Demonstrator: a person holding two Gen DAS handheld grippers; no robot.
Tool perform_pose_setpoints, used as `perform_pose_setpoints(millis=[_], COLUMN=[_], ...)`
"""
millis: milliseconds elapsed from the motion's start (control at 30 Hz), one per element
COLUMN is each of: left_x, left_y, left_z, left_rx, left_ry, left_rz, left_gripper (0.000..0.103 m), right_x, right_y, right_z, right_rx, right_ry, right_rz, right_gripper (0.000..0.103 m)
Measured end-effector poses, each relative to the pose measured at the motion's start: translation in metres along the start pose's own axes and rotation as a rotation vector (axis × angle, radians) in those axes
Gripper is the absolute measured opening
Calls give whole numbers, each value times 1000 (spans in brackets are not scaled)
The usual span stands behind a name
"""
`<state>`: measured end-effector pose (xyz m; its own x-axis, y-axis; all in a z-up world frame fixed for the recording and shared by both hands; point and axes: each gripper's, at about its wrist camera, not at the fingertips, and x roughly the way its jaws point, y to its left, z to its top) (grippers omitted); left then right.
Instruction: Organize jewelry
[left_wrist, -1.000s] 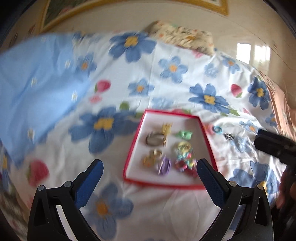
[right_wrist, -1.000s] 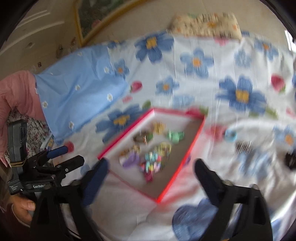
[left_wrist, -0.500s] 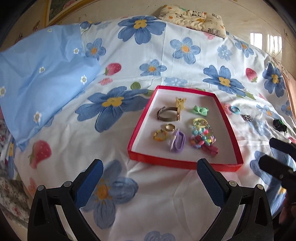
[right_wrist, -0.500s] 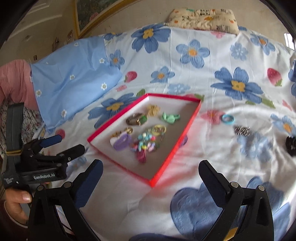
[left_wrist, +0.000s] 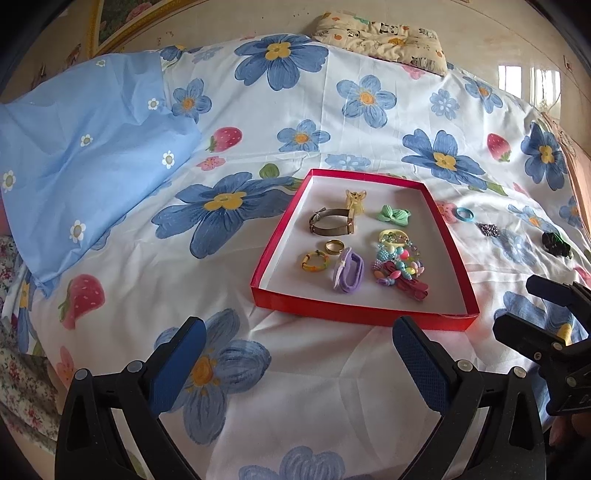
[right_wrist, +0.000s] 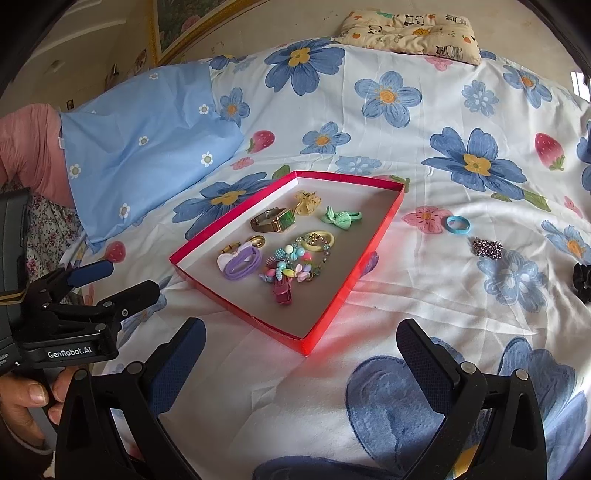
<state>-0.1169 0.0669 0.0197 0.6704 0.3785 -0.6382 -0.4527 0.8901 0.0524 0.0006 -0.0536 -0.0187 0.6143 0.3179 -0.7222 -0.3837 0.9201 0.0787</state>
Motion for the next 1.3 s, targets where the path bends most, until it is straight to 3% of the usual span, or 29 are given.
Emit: perform_pose_setpoints(millis=[633,1300], left_x=[-20,-14], left_y=[5,7], left_z=[-2,3], left_rx=[-14,-24], left_ry=[-55,-27], left_rz=[-5,-24], left_gripper=[102,102], right_x=[-12,-10], right_y=[0,2], right_z=[5,2], right_rx=[11,15], right_ry=[-65,-55], right_rz=[14,19], right_gripper=[103,103])
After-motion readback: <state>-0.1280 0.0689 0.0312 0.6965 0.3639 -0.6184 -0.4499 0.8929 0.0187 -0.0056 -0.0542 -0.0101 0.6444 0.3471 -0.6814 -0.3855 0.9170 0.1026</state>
